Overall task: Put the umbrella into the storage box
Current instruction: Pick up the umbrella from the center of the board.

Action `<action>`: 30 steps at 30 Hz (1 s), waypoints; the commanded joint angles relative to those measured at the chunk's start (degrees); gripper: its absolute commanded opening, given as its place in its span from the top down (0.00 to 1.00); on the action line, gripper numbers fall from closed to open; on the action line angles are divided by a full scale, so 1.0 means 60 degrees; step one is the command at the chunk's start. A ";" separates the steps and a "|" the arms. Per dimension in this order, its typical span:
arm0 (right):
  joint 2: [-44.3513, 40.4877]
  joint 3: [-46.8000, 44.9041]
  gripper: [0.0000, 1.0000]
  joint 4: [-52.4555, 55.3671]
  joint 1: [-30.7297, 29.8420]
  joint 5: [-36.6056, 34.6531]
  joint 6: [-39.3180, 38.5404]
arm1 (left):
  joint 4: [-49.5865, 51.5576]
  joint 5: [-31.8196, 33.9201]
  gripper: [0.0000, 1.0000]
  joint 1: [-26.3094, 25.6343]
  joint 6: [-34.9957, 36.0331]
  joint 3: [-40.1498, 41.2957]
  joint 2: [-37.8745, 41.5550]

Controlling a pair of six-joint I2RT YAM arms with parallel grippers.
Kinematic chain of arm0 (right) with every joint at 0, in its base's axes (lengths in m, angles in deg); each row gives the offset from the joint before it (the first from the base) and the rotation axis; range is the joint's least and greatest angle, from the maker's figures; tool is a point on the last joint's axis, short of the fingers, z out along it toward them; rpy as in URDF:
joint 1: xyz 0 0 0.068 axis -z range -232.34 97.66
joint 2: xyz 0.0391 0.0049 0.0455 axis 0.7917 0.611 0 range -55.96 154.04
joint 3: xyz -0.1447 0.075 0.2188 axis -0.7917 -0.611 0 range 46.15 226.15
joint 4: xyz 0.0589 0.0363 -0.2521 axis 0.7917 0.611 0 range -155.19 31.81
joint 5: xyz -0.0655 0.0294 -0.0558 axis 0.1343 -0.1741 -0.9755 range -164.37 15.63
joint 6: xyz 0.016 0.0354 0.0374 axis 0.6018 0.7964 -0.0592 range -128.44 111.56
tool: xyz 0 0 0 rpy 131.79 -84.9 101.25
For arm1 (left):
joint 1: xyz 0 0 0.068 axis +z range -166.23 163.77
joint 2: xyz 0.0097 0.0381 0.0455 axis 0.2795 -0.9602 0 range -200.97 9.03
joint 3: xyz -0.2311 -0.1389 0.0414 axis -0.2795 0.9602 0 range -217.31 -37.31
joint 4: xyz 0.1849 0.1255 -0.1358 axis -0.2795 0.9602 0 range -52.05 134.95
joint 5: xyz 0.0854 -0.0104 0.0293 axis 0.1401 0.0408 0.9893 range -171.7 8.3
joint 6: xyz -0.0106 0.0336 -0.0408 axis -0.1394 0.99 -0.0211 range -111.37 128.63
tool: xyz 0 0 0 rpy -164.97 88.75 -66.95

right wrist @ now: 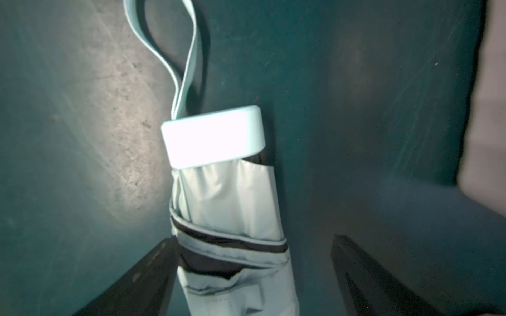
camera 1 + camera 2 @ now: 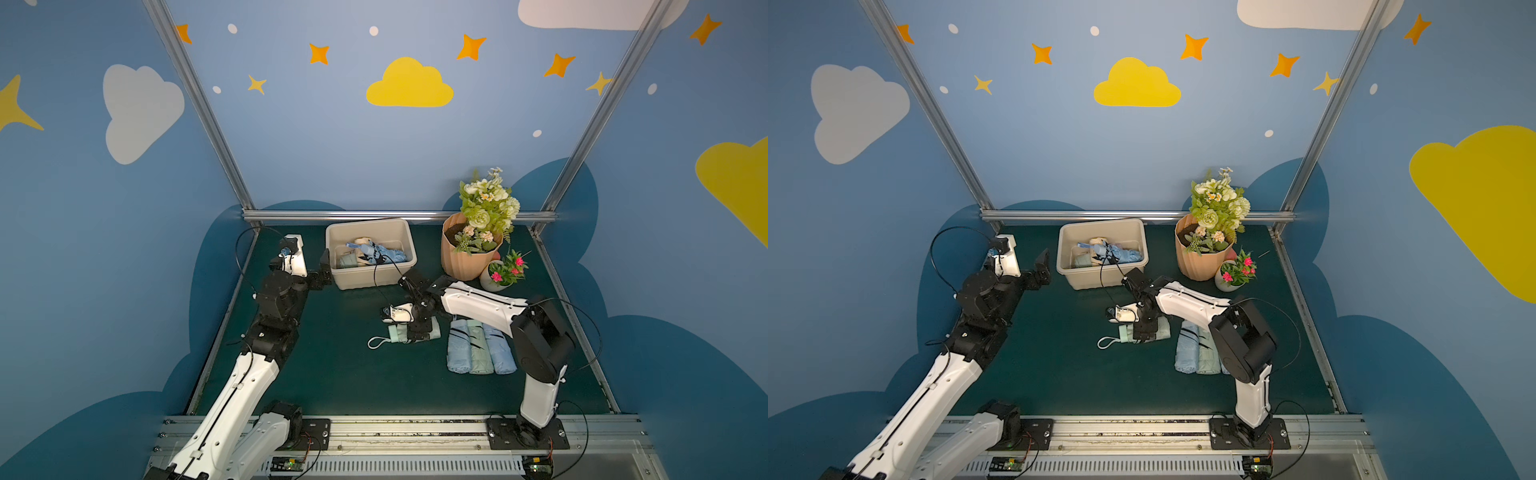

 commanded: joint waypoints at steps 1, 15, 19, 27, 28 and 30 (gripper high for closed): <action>0.0230 0.0329 0.08 0.0450 0.0023 0.0253 -0.0086 | 0.0027 0.0006 0.05 0.0120 0.0131 0.0042 0.0100; 0.0793 0.0667 0.09 0.1133 0.0083 0.0823 -0.0043 | -0.0052 -0.0516 0.05 0.0843 -0.0094 -0.0002 -0.0028; 0.0822 0.0671 0.09 0.1159 0.0093 0.1063 0.0059 | -0.0118 -0.0688 0.05 0.1019 -0.0241 -0.0033 -0.0152; 0.1103 0.0774 0.10 0.1251 0.0085 0.0739 -0.0082 | -0.0118 -0.0813 0.05 0.1194 -0.0338 -0.0033 -0.0200; 0.1123 0.0799 0.10 0.1253 0.0087 0.0686 -0.0109 | -0.0114 -0.0814 0.05 0.1205 -0.0333 -0.0033 -0.0171; 0.1203 0.0845 0.11 0.1255 0.0075 0.0580 -0.0124 | -0.0119 -0.0821 0.05 0.1236 -0.0347 -0.0017 -0.0153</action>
